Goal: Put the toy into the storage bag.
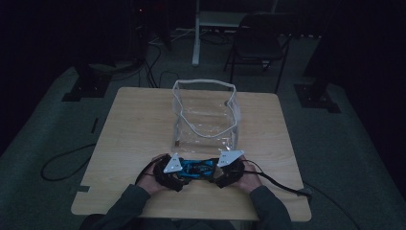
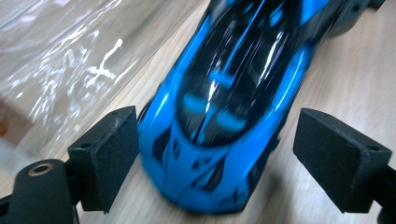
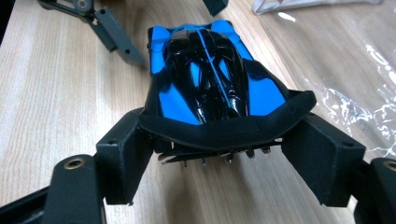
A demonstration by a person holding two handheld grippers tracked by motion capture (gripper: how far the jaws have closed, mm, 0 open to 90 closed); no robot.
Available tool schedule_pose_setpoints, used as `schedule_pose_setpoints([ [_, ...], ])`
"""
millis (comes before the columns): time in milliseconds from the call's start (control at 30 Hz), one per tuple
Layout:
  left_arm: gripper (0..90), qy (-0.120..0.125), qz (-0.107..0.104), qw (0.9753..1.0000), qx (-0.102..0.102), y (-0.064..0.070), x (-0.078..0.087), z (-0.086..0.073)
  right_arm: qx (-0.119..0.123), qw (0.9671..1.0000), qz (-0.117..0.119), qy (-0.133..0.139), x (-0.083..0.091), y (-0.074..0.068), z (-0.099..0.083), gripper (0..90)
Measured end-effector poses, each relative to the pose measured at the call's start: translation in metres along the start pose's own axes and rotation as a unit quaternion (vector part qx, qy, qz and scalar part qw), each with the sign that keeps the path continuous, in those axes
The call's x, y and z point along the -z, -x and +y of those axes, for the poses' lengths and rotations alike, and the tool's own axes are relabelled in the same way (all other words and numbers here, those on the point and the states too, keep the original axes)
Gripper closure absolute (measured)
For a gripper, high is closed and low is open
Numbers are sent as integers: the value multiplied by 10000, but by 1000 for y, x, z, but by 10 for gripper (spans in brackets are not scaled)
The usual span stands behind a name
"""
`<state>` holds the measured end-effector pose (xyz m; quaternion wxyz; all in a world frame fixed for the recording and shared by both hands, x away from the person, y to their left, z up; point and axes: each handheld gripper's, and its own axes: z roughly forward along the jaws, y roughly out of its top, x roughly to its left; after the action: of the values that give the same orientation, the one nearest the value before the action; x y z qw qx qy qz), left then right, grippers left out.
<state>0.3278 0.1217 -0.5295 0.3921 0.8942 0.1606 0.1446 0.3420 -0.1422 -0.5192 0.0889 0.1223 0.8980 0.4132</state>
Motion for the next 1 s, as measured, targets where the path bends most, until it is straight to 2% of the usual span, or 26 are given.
schedule_pose_setpoints([
  [100, 96, 25, -161, 9997, -155, -1, -6, 10, -19, 10000, -10, 11, 1, 0, 1, 253],
  [167, 96, -17, -267, 9994, -230, -4, -10, 17, -8, 10000, -29, 26, 3, -1, 1, 254],
  [300, 96, -233, -568, 9972, -437, -8, -23, 28, 102, 9999, -54, 55, 5, -2, 4, 254],
  [433, 96, -361, -761, 9952, -508, -7, -35, 34, 154, 9998, -73, 90, 6, -3, 6, 254],
  [633, 149, -469, -863, 9929, -669, -9, -37, 36, 123, 9998, -25, 127, 9, -2, 7, 253],
  [700, 187, -414, -980, 9914, -759, -9, -36, 36, 86, 9998, 1, 152, 8, -2, 7, 250],
  [833, 195, -380, -982, 9910, -828, -7, -35, 34, 30, 9998, 125, 133, 8, -1, 6, 247],
  [900, 199, -394, -955, 9903, -934, -6, -35, 32, 56, 9998, 159, 125, 6, -1, 5, 243],
  [1000, 203, -317, -943, 9901, -987, -5, -33, 31, 119, 9997, 186, 134, 4, -2, 5, 225],
])
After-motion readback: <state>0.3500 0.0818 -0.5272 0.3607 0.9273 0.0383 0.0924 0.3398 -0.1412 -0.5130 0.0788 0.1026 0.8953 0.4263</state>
